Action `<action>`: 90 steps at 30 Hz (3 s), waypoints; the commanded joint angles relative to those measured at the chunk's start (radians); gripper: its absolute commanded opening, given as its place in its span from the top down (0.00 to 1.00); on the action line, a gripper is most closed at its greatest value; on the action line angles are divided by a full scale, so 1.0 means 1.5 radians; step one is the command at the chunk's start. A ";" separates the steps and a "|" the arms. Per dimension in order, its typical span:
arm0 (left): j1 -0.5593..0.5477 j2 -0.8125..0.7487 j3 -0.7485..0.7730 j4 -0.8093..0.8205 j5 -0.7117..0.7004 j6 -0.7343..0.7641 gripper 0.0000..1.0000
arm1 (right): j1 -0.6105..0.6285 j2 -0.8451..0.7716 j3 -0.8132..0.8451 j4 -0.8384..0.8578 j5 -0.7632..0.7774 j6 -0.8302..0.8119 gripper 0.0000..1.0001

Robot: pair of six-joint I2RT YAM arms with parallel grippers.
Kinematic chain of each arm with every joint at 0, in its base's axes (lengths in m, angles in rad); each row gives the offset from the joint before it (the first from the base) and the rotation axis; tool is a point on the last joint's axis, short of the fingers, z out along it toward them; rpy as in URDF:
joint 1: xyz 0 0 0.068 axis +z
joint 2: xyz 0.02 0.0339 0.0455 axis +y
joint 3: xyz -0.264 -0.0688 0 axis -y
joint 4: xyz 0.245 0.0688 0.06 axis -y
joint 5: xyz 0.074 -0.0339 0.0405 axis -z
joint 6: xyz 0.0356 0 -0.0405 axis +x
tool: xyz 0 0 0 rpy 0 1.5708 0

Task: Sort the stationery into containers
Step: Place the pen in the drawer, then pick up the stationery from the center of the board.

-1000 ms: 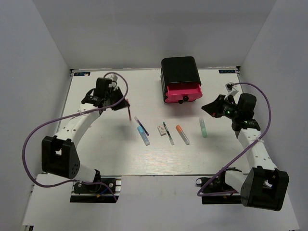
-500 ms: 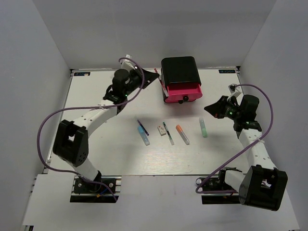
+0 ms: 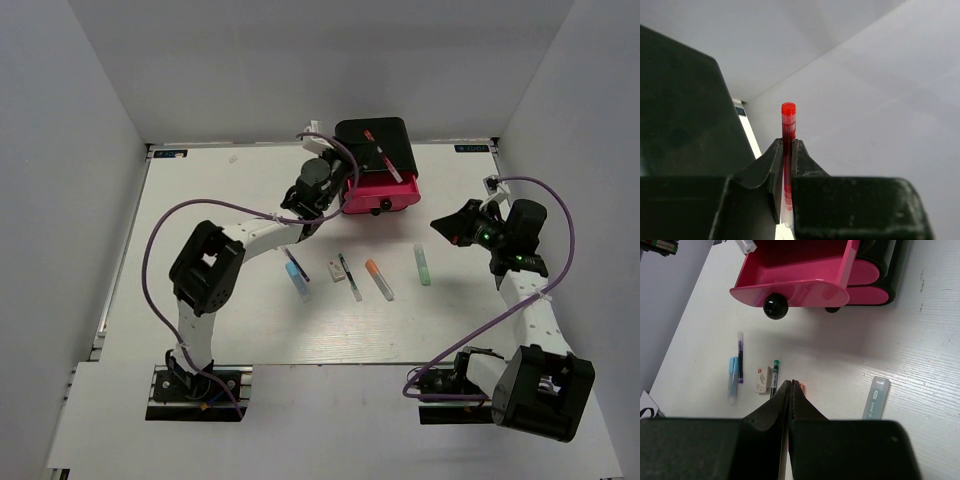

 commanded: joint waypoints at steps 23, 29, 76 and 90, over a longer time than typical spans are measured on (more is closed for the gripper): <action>-0.080 0.074 0.160 -0.184 -0.166 0.186 0.82 | -0.051 -0.014 -0.009 0.048 -0.051 0.022 1.00; -0.093 0.074 0.160 -0.218 -0.195 0.193 0.35 | -0.062 -0.015 -0.012 0.050 -0.058 0.024 1.00; 0.126 -0.105 -0.045 -0.958 -0.012 0.041 0.27 | -0.072 -0.023 0.009 -0.017 -0.041 -0.125 0.50; 0.126 0.006 0.022 -0.997 -0.021 0.027 0.41 | -0.075 -0.030 0.005 -0.007 -0.031 -0.119 0.50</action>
